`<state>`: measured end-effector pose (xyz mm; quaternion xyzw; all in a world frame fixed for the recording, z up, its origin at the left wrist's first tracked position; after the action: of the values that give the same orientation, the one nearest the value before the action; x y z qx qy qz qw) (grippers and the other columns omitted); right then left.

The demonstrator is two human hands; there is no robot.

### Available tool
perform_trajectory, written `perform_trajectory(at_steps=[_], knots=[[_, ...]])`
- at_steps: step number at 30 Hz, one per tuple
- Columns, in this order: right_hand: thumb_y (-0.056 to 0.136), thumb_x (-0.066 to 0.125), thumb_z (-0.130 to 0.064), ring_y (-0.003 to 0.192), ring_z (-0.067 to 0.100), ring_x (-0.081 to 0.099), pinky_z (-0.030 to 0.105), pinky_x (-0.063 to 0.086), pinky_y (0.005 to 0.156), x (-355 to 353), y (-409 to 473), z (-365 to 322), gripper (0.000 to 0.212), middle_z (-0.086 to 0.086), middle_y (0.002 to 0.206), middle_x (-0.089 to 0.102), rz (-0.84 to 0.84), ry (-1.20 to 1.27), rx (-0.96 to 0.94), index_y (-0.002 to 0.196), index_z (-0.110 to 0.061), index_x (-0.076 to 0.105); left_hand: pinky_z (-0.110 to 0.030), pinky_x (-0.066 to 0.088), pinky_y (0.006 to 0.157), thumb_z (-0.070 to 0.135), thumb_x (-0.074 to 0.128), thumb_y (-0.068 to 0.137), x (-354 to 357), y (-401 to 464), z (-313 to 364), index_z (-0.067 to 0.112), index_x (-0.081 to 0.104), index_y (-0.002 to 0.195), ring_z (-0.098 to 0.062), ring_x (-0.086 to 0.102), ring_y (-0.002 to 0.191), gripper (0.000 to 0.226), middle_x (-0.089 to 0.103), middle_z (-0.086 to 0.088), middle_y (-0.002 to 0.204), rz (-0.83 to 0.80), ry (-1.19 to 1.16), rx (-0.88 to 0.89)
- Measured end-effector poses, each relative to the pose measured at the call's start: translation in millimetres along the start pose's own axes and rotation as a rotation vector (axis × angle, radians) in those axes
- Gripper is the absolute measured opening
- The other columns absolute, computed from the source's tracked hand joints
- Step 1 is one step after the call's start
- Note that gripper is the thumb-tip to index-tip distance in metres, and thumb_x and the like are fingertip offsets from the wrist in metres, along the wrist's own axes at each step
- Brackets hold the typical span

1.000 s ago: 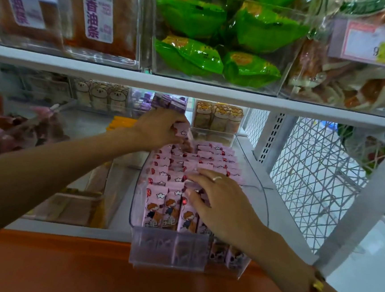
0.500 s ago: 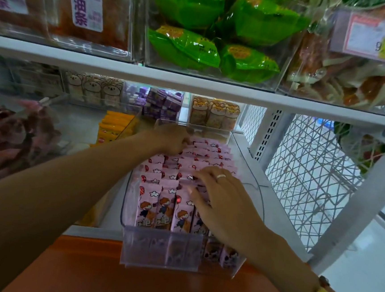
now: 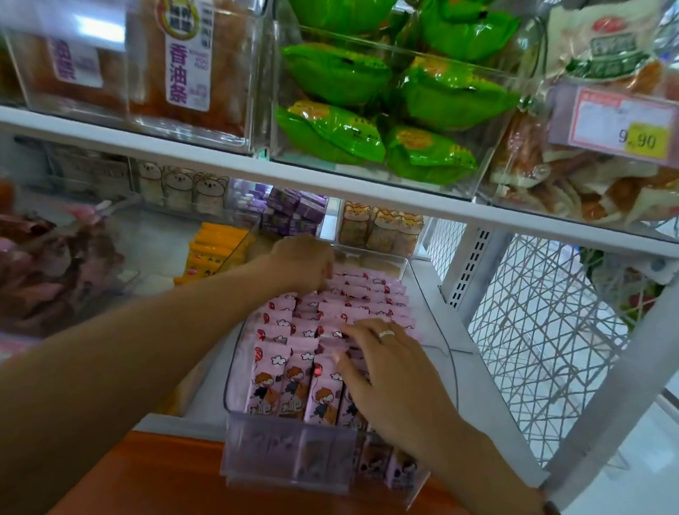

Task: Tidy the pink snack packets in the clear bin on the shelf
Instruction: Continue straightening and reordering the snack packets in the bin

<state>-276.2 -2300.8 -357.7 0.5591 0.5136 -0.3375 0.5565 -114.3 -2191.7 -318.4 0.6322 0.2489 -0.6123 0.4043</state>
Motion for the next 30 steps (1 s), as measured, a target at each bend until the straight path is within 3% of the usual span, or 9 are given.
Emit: perform_trajectory(at_steps=[5,8,11,14,17,20,25,28,30], knots=[[0.098,0.032,-0.048,0.131,0.013,0.035,0.031,0.023,0.111,1,0,1,0.048,-0.004,0.142,0.04,0.009,0.012,0.001,0.141,-0.027,0.036,-0.038,0.049,0.083,0.024,0.049,0.098,-24,-14,5,0.01,0.06,0.113,-0.026,0.059,0.1,0.023,0.064,-0.011,0.114,0.207,-0.239,-0.12],[0.098,0.033,-0.048,0.131,0.013,0.035,0.031,0.025,0.111,1,0,2,0.048,-0.004,0.142,0.041,0.022,0.012,-0.003,0.141,-0.027,0.036,-0.033,0.046,0.066,0.021,0.047,0.099,-35,-37,8,0.011,0.054,0.116,-0.025,0.061,0.084,0.021,0.064,-0.009,0.099,0.374,-0.479,-0.159],[0.097,0.039,-0.045,0.129,0.011,0.037,0.024,0.023,0.106,-4,-2,-1,0.042,-0.006,0.14,0.044,0.105,0.041,-0.034,0.137,-0.03,0.043,-0.029,0.049,0.058,0.022,0.048,0.099,-44,-71,11,0.018,0.05,0.105,-0.011,0.058,0.069,0.008,0.059,0.003,0.081,0.622,-0.785,-0.201],[0.097,0.044,-0.04,0.125,0.006,0.04,0.019,0.025,0.099,-16,-4,-9,0.037,-0.008,0.136,0.049,0.248,0.153,-0.058,0.133,-0.031,0.048,-0.008,0.048,0.061,0.019,0.054,0.096,-51,-111,13,0.021,0.054,0.098,0.011,0.061,0.073,0.003,0.062,0.014,0.08,0.799,-1.066,-0.197],[0.091,0.044,-0.056,0.12,-0.001,0.042,0.022,0.033,0.097,-23,-7,-20,0.049,-0.011,0.136,0.048,0.266,0.477,-0.008,0.134,-0.032,0.044,-0.009,0.051,0.063,0.021,0.057,0.094,-44,-144,16,0.023,0.058,0.095,0.002,0.068,0.079,0.003,0.071,0.016,0.081,0.748,-1.313,-0.232],[0.08,0.036,-0.073,0.113,-0.016,0.043,0.007,0.039,0.084,-24,-11,-33,0.065,-0.019,0.134,0.045,0.137,0.754,0.004,0.137,-0.042,0.035,-0.016,0.055,0.069,0.024,0.059,0.09,-34,-164,21,0.021,0.061,0.098,-0.006,0.07,0.084,0.009,0.072,0.008,0.089,0.683,-1.36,-0.224],[0.084,0.042,-0.057,0.096,-0.022,0.049,-0.003,0.04,0.068,-20,-12,-43,0.054,-0.023,0.111,0.053,0.053,0.861,-0.002,0.134,-0.036,0.042,-0.02,0.056,0.074,0.03,0.06,0.084,-28,-173,27,0.025,0.063,0.098,-0.005,0.069,0.091,0.015,0.072,0.01,0.096,0.56,-1.356,-0.122],[0.09,0.048,-0.046,0.087,-0.013,0.06,0.006,0.046,0.069,-19,-9,-40,0.026,-0.016,0.1,0.064,0.038,1.05,0.134,0.115,-0.039,0.052,-0.02,0.055,0.075,0.024,0.059,0.089,-23,-173,25,0.029,0.059,0.112,-0.002,0.065,0.1,0.023,0.067,0.013,0.111,0.496,-1.315,-0.121],[0.092,0.052,-0.041,0.102,0.006,0.064,0.028,0.048,0.093,-15,-7,-33,0.029,-0.005,0.107,0.069,0.02,1.2,0.262,0.119,-0.032,0.057,-0.02,0.056,0.08,0.021,0.06,0.091,-21,-173,26,0.035,0.055,0.115,0.003,0.059,0.107,0.028,0.061,0.019,0.116,0.455,-1.198,-0.112]])
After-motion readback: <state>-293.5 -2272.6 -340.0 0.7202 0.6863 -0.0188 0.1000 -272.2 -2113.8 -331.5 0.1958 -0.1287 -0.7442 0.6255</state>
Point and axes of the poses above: each hand's wrist, its own y-axis towards the middle knuckle, its own x-axis out of the palm, z = x × y, the point moved 2 cm from there along y, towards the middle knuckle
